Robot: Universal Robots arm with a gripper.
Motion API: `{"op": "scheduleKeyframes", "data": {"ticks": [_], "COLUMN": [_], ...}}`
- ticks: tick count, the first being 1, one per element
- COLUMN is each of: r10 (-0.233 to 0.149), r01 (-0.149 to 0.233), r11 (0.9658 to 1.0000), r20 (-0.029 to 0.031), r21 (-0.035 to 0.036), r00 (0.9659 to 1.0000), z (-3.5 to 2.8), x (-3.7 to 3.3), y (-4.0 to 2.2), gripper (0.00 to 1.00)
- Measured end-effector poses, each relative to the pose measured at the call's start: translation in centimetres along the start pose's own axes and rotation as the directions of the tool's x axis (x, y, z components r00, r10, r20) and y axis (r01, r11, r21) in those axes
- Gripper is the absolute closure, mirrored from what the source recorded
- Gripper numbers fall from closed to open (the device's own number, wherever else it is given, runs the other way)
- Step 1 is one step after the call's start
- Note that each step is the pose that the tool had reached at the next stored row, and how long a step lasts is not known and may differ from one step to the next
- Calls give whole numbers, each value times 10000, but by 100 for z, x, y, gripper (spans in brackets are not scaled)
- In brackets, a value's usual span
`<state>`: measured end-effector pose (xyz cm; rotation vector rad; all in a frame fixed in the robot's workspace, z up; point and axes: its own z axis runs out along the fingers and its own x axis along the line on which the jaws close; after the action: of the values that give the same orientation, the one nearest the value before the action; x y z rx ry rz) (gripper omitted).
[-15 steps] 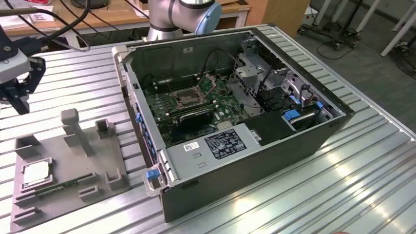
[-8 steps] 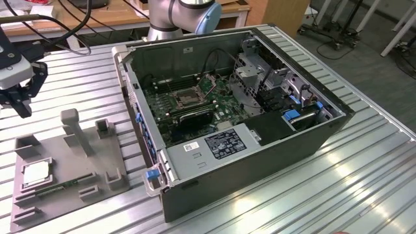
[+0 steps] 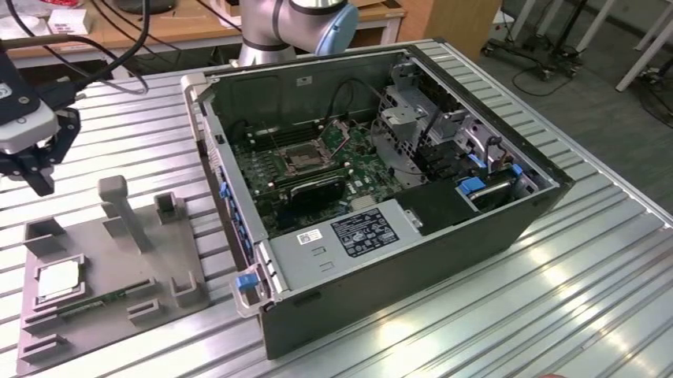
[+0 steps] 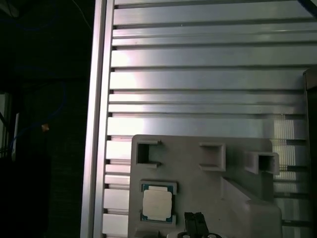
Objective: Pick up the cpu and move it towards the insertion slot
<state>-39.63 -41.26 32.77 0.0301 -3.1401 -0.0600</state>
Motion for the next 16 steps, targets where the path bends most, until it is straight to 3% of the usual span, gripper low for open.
{"op": "scheduleKeyframes", "data": {"ticks": [7, 11, 16], "r10": [1, 1, 1], "r01": [-1, -1, -1], "r11": [10000, 10000, 10000], "r20": [-2, -2, -1], "r21": [1, 2, 1], "r00": [10000, 10000, 10000], "z": [125, 180, 264], "x": [35, 129, 205], "y": [-5, -23, -99], "gripper": [89, 89, 89]}}
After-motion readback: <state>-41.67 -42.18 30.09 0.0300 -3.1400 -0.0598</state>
